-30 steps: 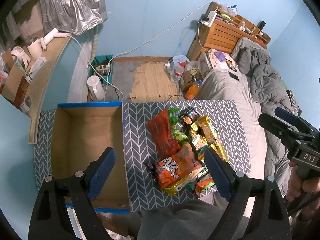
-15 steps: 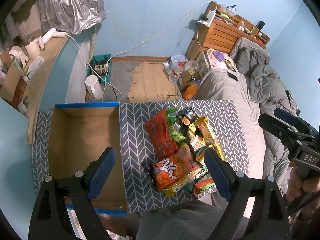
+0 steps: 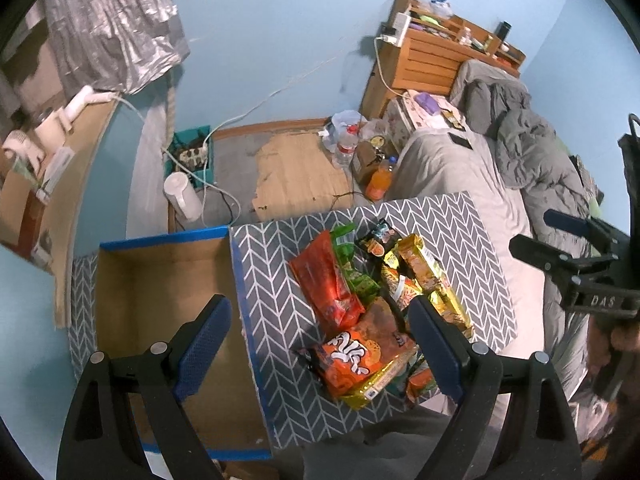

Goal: Organize snacks
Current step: 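Grasp the orange snack bag with the left gripper while the right grasps the gold bar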

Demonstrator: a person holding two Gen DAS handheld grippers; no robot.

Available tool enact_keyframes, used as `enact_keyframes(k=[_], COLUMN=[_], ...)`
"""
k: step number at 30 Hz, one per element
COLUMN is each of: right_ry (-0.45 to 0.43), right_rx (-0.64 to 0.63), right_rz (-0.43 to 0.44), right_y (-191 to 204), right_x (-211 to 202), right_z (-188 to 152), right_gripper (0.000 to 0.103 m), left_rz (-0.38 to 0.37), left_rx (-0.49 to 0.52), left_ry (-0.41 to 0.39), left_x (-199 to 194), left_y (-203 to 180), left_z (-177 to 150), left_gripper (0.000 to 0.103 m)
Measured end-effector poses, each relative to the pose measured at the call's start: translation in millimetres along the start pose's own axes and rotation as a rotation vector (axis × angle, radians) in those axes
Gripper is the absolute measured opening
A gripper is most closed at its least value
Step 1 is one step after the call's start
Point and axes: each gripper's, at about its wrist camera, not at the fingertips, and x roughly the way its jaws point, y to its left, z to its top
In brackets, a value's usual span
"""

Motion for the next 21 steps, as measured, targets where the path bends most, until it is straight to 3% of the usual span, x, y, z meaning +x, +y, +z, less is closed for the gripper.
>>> enact_keyframes(k=[11, 16, 21], right_ry=[0.073, 0.107, 0.147], right_rx=[-0.003, -0.038, -0.069], right_rz=[-0.015, -0.023, 0.008], right_y=[-53.4, -60.2, -61.4], right_x=[42.7, 63.0, 89.3], right_z=[-13.2, -23.1, -38.5], right_gripper=[0.1, 0.1, 0.1], left_rz=[0.003, -0.041, -0.033], left_rx=[0.128, 0.137, 0.182], left_ry=[0.073, 0.106, 0.137], left_x=[51.1, 70.0, 93.5], left_y=[-14.6, -20.2, -25.9], left_z=[-11.8, -17.8, -24.8], left_gripper=[0.091, 0.091, 0.091])
